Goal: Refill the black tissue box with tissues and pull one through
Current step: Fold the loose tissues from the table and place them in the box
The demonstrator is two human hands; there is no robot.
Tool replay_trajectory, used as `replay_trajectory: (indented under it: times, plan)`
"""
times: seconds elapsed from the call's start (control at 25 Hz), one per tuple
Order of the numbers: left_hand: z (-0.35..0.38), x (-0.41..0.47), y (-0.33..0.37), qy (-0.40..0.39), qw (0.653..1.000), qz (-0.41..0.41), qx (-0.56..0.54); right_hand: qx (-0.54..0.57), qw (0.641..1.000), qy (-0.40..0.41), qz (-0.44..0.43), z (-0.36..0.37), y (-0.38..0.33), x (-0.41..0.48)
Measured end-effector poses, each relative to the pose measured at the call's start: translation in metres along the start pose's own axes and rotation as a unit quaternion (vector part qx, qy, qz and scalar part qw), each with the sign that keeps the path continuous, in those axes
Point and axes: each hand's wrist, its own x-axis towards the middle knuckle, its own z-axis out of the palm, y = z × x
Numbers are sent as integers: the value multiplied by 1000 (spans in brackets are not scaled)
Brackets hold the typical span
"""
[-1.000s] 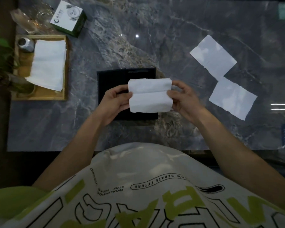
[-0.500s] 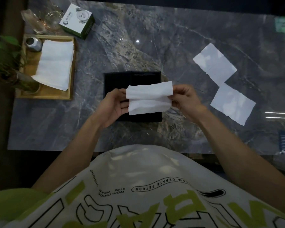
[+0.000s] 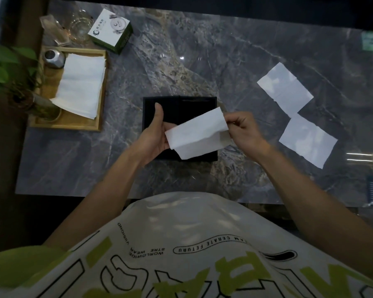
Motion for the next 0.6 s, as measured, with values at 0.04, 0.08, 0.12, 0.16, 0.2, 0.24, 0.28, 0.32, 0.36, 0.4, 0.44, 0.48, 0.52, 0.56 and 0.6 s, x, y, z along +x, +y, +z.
replay_trajectory:
  times: [0.04,0.08,0.12,0.16,0.2,0.24,0.28,0.32,0.36,0.4,0.44,0.48,0.52,0.56,0.6]
  plan:
    - [0,1,1,30,999,8,34,-19,1000,0,-7,1,2,1]
    - [-1,2,2,57,997,17,56,-25,1000,-2,-11,2,3,2]
    - [-1,3,2,77,995,24,66,-18,1000,-6,-5,3,4,3]
    - [-2,4,3,89,993,29,69,-3,1000,-10,9,5,3,3]
    - [-4,5,2,94,993,33,69,14,1000,-11,25,6,2,3]
    - [-4,5,2,99,992,36,68,37,998,-12,41,7,1,2]
    - [-6,5,2,106,991,40,71,65,996,-14,55,8,-1,2]
    - [-8,4,1,114,989,47,82,95,993,-16,70,9,-3,2]
    - [-9,3,0,119,987,58,96,118,990,-16,81,9,-4,2]
    - [-11,1,0,122,983,73,114,134,987,-19,90,10,-6,2]
    - [-11,-3,0,119,979,92,136,141,985,-20,100,11,-7,3]
    - [-13,-7,-1,114,975,113,157,151,982,-24,109,12,-8,3]
    - [-12,-11,-1,112,969,134,177,161,980,-24,118,13,-7,4]
    - [-11,-15,-1,115,961,152,199,172,977,-22,125,14,-8,4]
    - [-10,-19,0,118,955,170,215,171,977,-17,129,14,-8,6]
